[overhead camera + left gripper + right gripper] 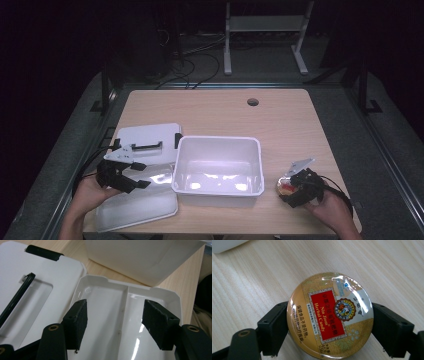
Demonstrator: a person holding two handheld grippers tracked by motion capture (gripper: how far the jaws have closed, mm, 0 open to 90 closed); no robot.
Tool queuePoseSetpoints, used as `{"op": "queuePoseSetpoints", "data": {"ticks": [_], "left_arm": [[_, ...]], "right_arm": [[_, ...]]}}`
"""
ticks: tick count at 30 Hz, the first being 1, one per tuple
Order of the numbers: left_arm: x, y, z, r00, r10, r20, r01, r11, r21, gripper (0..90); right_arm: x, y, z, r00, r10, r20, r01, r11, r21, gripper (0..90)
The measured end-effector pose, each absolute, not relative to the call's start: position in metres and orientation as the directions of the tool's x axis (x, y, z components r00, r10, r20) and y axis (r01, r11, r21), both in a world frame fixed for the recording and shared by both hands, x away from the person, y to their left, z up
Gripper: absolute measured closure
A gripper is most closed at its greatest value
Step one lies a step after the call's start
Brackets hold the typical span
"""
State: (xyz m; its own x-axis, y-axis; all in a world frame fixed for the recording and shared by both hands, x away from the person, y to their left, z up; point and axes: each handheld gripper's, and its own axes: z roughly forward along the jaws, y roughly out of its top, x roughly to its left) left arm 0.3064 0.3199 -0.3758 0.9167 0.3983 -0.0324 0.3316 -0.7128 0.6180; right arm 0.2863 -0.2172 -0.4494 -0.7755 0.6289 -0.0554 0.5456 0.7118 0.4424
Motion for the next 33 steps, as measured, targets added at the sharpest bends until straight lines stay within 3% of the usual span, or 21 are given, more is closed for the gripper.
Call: {"op": "queuePoseSetpoints", "data": {"ticks": [11,33], "left_arm": [[0.302,0.323,-0.38,0.899,0.436,-0.026,0.342,-0.665,0.664,29.8],[0.3,0.332,-0.38,0.874,0.485,-0.017,0.361,-0.628,0.689,19.3]], "right_arm": [[0.294,-0.218,-0.44,-0.81,0.586,-0.017,0.531,0.746,0.402,19.8],[0.31,-0.206,-0.356,-0.902,0.422,-0.089,0.361,0.851,0.382,19.9]]}}
